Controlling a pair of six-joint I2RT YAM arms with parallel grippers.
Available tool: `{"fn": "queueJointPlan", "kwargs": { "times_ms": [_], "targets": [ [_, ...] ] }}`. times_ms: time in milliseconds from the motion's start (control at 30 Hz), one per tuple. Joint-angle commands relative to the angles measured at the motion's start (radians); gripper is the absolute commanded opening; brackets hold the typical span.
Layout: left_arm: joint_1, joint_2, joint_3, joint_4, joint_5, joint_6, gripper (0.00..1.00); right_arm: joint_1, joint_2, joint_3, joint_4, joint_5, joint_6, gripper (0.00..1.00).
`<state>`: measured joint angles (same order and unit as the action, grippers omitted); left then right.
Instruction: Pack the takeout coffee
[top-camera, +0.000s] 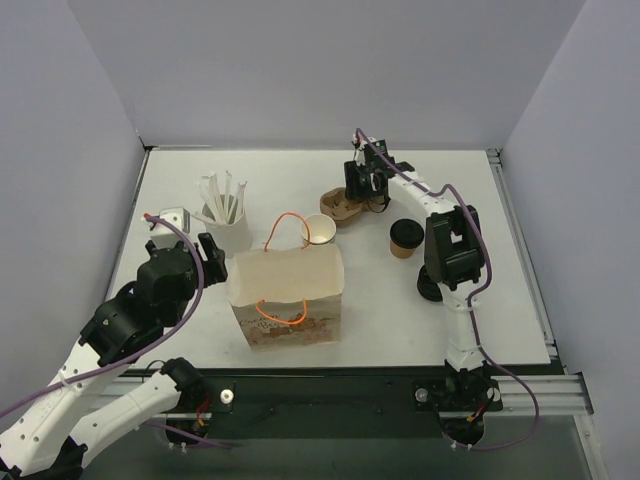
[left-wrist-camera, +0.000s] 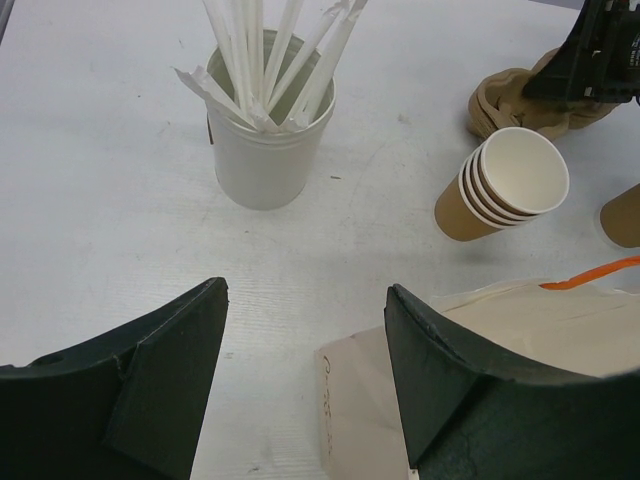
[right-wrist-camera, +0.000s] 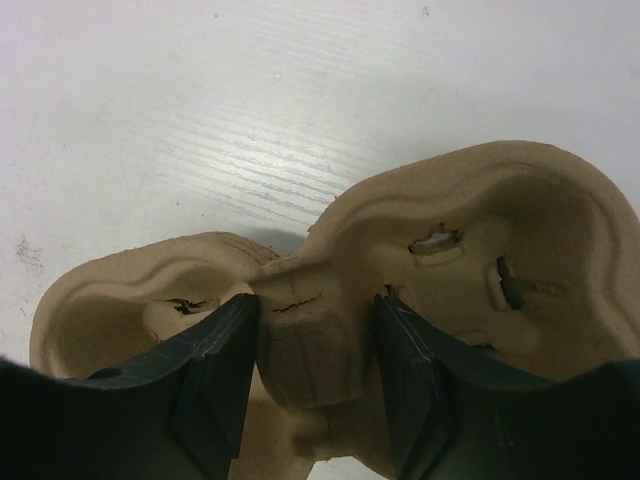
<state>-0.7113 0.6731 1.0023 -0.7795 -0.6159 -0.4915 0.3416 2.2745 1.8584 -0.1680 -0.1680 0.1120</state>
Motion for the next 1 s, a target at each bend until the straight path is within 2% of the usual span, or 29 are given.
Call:
{"fn": "queueJointPlan", "kwargs": {
  "times_ms": [0,400,533,633,800,967],
  "targets": [
    [0.004,-0.013,-0.019,0.049,0.01,-0.009,0.74,0.002,-0.099,-0.013,0.028,0.076,0.049,0.47],
    [0.006,0.011,-0.013,0.057,0.01,0.005,0.74,-0.001,-0.101,-0.007,0.059,0.113,0.063,0.52],
    [0.004,0.019,-0.01,0.06,0.016,0.005,0.74,0.0,-0.098,-0.008,0.065,0.111,0.068,0.45],
    [0.004,0.019,-0.01,0.06,0.016,0.005,0.74,-0.001,-0.098,-0.008,0.065,0.108,0.06,0.45],
    [0.004,0.017,-0.011,0.06,0.016,0.004,0.74,-0.001,-0.089,0.001,0.036,0.058,0.017,0.55],
    [0.004,0.019,-0.013,0.062,0.018,0.004,0.74,0.0,-0.086,0.008,-0.001,0.05,0.003,0.56]
  ]
}}
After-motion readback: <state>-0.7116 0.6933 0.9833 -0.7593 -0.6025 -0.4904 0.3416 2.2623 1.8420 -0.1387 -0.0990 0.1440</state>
